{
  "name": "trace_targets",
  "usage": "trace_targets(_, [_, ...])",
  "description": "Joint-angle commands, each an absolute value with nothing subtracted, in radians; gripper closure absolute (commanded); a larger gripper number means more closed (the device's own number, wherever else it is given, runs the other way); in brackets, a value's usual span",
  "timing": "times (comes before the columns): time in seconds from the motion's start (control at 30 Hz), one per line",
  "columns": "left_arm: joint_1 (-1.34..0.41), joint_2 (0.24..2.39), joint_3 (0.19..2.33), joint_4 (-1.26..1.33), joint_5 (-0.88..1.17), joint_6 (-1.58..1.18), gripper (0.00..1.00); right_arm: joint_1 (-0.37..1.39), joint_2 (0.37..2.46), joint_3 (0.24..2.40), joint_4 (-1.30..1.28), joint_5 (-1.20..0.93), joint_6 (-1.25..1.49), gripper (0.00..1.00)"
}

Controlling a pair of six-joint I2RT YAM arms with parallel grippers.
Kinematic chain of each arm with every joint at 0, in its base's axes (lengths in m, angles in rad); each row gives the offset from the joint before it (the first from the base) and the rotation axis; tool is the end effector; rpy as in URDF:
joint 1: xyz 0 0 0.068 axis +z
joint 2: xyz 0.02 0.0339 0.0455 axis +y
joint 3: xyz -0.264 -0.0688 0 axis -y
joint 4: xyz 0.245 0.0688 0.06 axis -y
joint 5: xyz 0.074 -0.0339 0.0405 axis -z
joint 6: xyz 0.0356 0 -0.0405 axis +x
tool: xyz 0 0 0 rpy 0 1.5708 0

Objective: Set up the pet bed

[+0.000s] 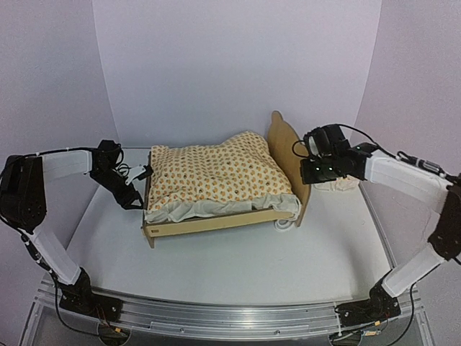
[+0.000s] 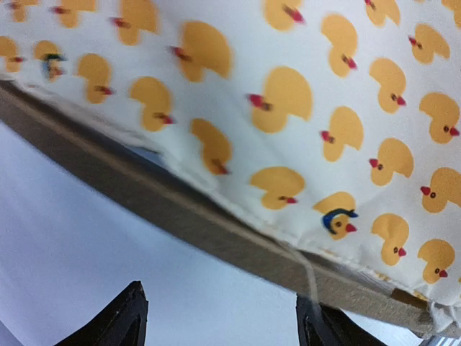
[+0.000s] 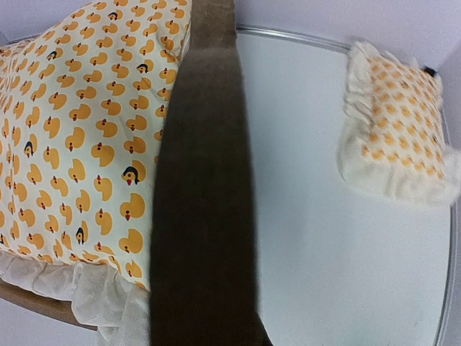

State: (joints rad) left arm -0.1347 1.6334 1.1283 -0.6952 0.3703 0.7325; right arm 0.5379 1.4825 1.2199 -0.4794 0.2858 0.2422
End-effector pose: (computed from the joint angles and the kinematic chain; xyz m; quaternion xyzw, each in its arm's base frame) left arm 0.3141 -0.0556 0.2110 0.4367 0.8624 -0.1196 0.2263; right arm 0.2874 0.1597 0.2977 -0.0768 0.9046 0.0310 0.4182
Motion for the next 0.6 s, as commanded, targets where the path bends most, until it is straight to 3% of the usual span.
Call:
trace_targets(0.0, [-0.133,1.656,1.283,-0.657,0.531,0.66,0.33,0.545,1.276,1.101,-0.478,0.364,0.558,1.0])
trace_targets(0.23, [-0.186,1.649,1.459,-0.87,0.67,0.744,0.34,0.596,1.363,1.164,-0.532,0.325,0.587,0.97])
trace_targets(0.3, [-0.256,1.635,1.484,-0.927,0.653,0.762,0.32,0.598,1.384,1.193,-0.569,0.342,0.6,0.84])
trace_targets(0.5, [-0.438,1.626,1.353,-0.881,0.369,0.797,0.26,0.598,1.339,1.228,-0.68,0.445,0.618,0.22])
trace_targets(0.57, [-0.465,1.642,1.317,-0.834,0.266,0.812,0.26,0.598,1.303,1.271,-0.725,0.494,0.599,0.15])
